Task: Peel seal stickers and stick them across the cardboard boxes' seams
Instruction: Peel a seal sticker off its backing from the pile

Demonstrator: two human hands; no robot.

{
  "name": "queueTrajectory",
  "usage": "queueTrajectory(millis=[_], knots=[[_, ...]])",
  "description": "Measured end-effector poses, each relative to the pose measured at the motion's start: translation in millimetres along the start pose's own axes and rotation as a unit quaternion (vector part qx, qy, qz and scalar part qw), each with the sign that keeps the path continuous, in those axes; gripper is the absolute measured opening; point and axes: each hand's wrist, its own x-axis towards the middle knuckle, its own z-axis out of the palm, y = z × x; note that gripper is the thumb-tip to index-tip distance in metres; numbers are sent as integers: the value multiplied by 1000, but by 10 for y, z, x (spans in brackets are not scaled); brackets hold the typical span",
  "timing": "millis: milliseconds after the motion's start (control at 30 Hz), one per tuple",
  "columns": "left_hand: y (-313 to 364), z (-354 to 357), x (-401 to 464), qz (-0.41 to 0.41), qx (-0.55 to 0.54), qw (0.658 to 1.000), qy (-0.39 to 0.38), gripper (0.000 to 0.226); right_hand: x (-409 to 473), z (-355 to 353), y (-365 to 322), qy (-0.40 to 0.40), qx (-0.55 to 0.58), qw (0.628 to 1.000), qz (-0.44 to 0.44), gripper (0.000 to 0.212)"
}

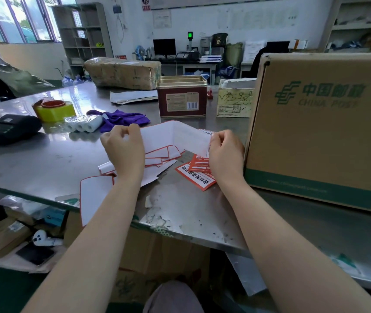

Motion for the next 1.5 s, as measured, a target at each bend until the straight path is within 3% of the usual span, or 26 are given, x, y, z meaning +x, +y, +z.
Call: queueTrajectory(millis=[167, 333, 433, 567, 733, 967, 1033, 1100, 1233, 1367, 1500], knots=[[-33, -26, 36, -30, 122, 990, 57, 29, -14, 0, -28, 5, 68, 997, 30, 22], [-165, 25, -11, 113, 300, 947, 15, 29, -43, -13, -87, 14, 187, 980, 59, 17], [-233, 37, 27, 121, 379, 918, 0, 31, -54, -48, -116, 27, 199, 979, 39, 19], [-287, 61, 49, 126, 430, 894, -18, 28, -81, -44, -172, 41, 233, 971, 36, 13], [-311, 67, 64, 119, 461, 878, -43, 22, -74, -55, -175, 51, 230, 972, 19, 21], [-294, 67, 38, 135, 433, 890, -49, 23, -68, -75, -156, 27, 197, 980, -5, 19], [-235, 88, 2, 176, 357, 916, -54, 21, -55, -67, -138, -11, 155, 988, 1, 15], [-149, 123, -81, 267, 232, 932, -76, 19, -59, -61, -138, -34, 151, 988, -2, 14], [-36, 159, -292, 410, 101, 898, -123, 23, -69, -57, -152, -37, 179, 983, -28, 18], [-34, 164, -338, 480, 117, 858, -142, 26, -73, -65, -157, -55, 192, 979, -42, 21], [-46, 189, -325, 490, 131, 854, -114, 19, -86, -47, -163, -74, 191, 977, -54, 22]])
